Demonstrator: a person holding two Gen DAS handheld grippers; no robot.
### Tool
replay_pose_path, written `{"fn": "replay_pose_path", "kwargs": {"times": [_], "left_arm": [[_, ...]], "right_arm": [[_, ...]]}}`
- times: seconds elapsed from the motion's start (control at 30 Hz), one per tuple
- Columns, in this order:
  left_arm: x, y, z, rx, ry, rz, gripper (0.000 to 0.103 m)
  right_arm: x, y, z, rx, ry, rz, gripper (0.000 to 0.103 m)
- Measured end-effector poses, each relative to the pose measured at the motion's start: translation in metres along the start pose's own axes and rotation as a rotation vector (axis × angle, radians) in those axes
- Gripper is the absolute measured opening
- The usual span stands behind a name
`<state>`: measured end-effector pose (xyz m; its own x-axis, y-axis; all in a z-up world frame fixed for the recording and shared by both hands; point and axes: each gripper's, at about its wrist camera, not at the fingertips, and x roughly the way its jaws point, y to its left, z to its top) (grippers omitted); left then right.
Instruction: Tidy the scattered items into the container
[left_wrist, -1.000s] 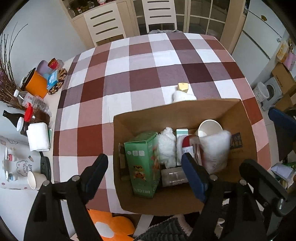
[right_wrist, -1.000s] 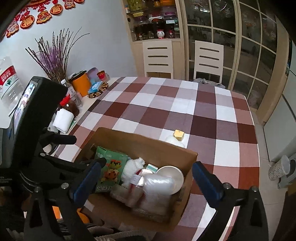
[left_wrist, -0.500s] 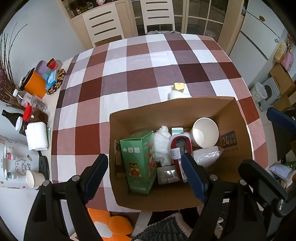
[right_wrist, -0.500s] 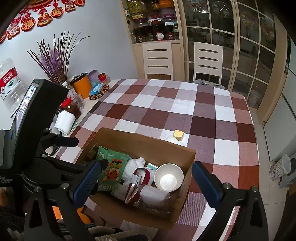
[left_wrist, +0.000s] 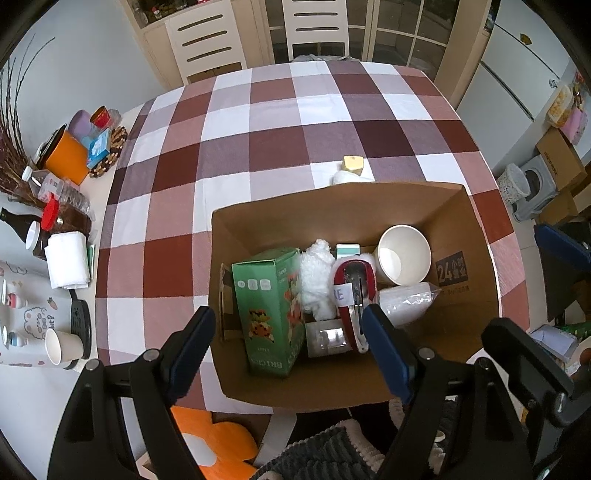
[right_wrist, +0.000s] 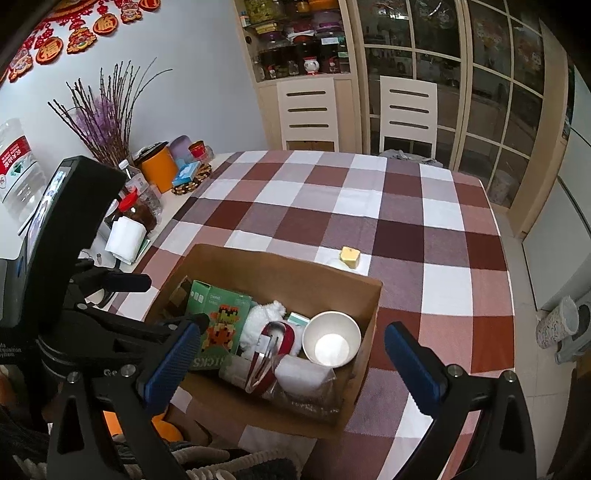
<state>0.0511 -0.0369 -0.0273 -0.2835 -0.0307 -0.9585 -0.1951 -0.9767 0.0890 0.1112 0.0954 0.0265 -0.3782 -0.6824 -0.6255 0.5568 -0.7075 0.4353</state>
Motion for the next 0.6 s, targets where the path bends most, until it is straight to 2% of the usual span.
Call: {"fn": "replay_pose_path", "kwargs": {"times": [0.6], "left_arm": [[0.005,-0.005,-0.019,-0.012,0.063,-0.004,0.083]], "right_arm": [[-0.01,-0.005,-0.016,0.034,0.003,-0.01,0.103]]}}
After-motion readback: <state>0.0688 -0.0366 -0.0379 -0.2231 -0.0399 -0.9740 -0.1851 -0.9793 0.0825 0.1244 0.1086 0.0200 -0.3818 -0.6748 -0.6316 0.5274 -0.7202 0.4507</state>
